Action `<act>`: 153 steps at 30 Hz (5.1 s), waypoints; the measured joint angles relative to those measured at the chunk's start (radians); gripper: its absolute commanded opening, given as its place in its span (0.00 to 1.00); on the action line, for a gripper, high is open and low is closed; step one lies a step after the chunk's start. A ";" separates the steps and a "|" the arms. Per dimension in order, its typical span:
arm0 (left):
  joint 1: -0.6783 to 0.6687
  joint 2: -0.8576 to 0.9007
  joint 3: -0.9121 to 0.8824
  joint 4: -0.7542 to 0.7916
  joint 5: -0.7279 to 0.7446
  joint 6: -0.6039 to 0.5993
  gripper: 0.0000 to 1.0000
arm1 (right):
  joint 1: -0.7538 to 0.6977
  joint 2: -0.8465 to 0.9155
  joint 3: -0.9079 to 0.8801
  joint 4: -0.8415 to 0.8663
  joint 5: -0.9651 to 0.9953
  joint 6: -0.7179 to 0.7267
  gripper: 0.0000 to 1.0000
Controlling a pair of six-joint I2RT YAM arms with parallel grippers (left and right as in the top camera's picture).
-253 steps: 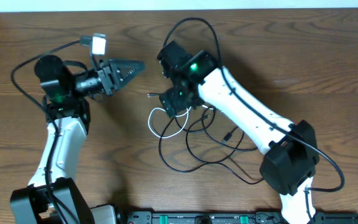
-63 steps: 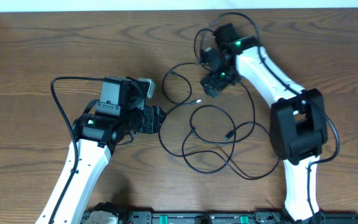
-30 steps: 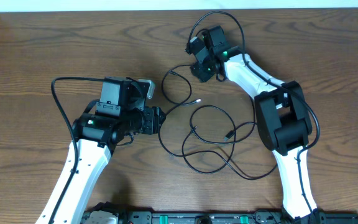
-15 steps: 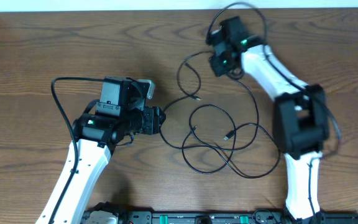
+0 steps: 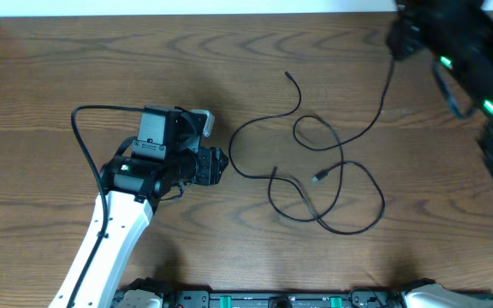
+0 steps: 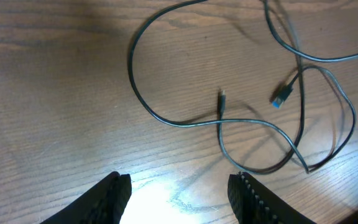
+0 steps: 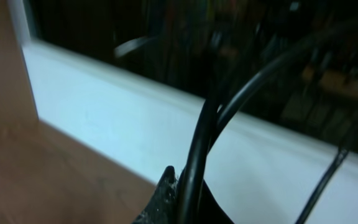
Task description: Untangle cables
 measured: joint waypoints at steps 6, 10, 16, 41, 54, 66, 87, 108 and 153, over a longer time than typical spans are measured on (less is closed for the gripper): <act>0.000 0.013 0.000 0.000 0.000 0.003 0.56 | 0.000 -0.086 -0.007 0.083 0.001 0.000 0.01; 0.000 0.027 0.000 0.000 0.000 0.003 0.56 | 0.000 -0.132 -0.009 0.122 0.032 0.000 0.01; 0.000 0.035 0.000 0.000 0.000 0.003 0.56 | 0.001 -0.174 -0.009 0.113 0.193 0.000 0.01; -0.315 0.220 0.000 0.021 0.248 0.570 0.76 | 0.000 -0.132 -0.013 0.056 0.792 -0.149 0.01; -0.433 0.454 0.000 0.277 0.180 0.767 0.80 | 0.000 -0.121 -0.013 -0.037 0.783 -0.106 0.01; -0.433 0.587 0.000 0.435 0.204 0.795 0.66 | 0.000 -0.121 -0.013 -0.093 0.722 -0.062 0.01; -0.433 0.664 0.000 0.526 0.206 0.793 0.07 | 0.000 -0.120 -0.013 -0.139 0.714 -0.035 0.01; 0.048 -0.223 0.018 0.312 0.071 0.732 0.07 | -0.170 -0.020 -0.013 -0.146 0.739 -0.018 0.01; 0.376 -0.243 0.018 0.254 0.074 0.580 0.07 | -0.329 0.392 -0.515 -0.627 -0.110 0.163 0.01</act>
